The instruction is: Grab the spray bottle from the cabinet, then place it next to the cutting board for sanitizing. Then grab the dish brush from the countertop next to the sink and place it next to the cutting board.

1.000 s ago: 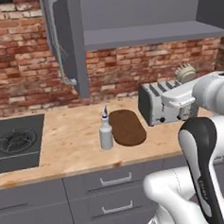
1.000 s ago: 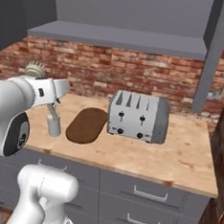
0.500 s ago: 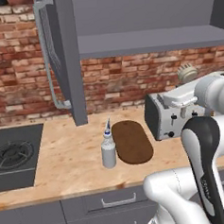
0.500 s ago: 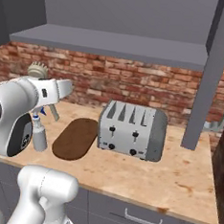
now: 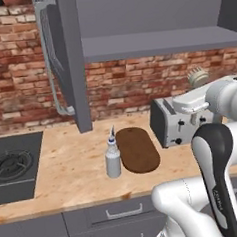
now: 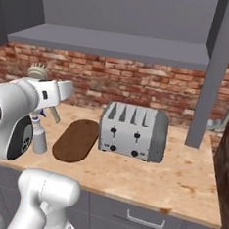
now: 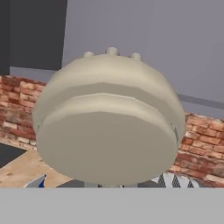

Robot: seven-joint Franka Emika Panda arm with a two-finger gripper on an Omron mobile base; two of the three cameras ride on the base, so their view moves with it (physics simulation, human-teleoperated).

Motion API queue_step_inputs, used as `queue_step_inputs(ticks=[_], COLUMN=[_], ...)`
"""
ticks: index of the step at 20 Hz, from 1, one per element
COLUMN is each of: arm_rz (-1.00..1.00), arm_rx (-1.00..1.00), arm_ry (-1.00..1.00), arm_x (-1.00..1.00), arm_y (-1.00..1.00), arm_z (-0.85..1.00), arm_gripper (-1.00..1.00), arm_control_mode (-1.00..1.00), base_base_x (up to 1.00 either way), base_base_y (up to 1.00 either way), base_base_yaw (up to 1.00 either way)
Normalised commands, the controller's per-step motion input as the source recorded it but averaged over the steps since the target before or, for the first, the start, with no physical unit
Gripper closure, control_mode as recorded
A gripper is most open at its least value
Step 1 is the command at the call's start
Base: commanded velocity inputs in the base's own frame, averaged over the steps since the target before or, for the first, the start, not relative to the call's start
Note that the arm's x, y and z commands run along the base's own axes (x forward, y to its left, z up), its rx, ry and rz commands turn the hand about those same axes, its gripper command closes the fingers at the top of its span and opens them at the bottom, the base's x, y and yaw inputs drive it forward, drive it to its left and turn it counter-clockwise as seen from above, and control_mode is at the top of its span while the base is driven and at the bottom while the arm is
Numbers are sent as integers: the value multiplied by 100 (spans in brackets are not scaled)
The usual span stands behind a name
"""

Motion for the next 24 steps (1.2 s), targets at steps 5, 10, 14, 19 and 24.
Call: queue_step_inputs(ticks=[5,10,14,19,24], arm_rz=[0,-9,-4,-28,-42], arm_rx=[0,1,0,22,19], arm_ry=[0,13,64,36,25], arm_x=[0,0,28,17,10], arm_y=[0,-3,-6,0,0], arm_z=[0,-11,-33,-4,-32], arm_gripper=[100,100,100,100,100], arm_control_mode=[100,-100,-100,-100,-100], base_base_x=[0,0,0,0,0], base_base_y=[5,0,0,0,0], base_base_yaw=[-38,-14,0,0,0])
